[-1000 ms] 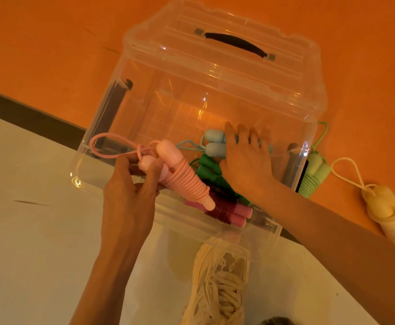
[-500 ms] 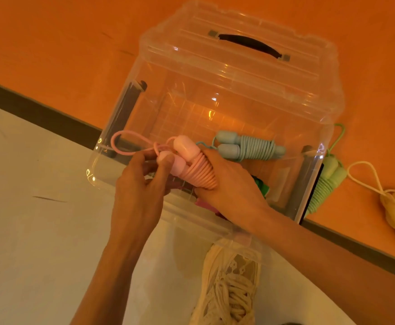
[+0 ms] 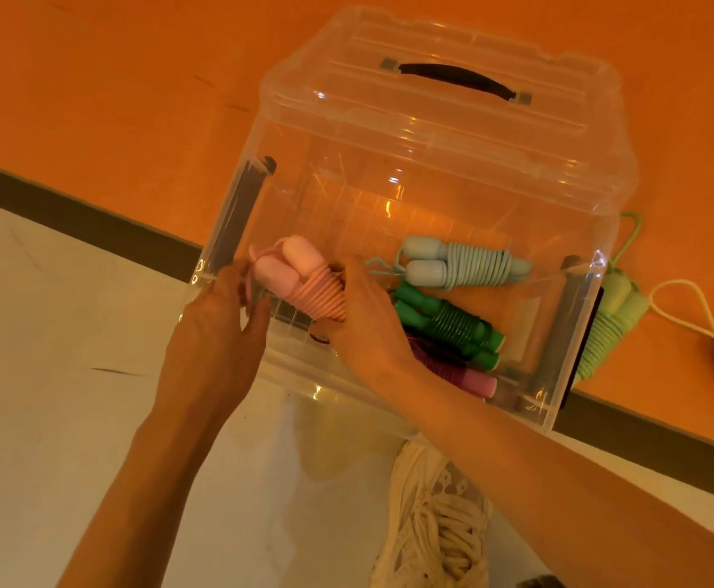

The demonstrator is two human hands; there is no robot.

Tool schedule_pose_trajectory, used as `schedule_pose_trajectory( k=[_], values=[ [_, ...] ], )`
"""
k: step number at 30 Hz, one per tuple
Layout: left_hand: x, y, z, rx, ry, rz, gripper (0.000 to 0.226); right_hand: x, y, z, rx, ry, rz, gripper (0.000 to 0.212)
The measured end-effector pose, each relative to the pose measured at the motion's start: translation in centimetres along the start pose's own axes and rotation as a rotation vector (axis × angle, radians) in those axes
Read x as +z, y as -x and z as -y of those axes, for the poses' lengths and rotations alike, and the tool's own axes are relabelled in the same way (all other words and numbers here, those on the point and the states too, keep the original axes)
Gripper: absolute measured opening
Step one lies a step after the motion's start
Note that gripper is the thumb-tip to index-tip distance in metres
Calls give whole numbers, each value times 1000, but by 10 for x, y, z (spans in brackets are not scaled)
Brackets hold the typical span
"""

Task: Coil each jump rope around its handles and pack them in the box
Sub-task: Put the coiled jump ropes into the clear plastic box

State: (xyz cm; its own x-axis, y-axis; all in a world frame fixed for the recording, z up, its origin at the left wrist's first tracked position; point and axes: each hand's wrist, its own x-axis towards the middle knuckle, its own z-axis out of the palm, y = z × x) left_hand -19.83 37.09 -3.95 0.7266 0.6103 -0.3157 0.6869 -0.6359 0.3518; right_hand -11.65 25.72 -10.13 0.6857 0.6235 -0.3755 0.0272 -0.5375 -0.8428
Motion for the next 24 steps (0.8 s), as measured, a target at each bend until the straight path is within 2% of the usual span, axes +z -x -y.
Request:
schedule_pose_trajectory(
  k=[5,12,17,20,24],
  values=[
    [2,5,-2,-84,-155,71,37,6,-4,-7,-36,103,47,56],
    [4,-12,3,-79,-355,221,31,11,-9,-9,-12,274,122,60],
    [8,-8,3,31,-337,235,34,29,-8,-17,-43,468,158,58],
    [11,-6,3,67,-502,322,37,30,-11,-25,-58,426,224,57],
    [12,-9,2,67,-585,436,40,25,-12,-35,-45,341,302,58]
  ],
)
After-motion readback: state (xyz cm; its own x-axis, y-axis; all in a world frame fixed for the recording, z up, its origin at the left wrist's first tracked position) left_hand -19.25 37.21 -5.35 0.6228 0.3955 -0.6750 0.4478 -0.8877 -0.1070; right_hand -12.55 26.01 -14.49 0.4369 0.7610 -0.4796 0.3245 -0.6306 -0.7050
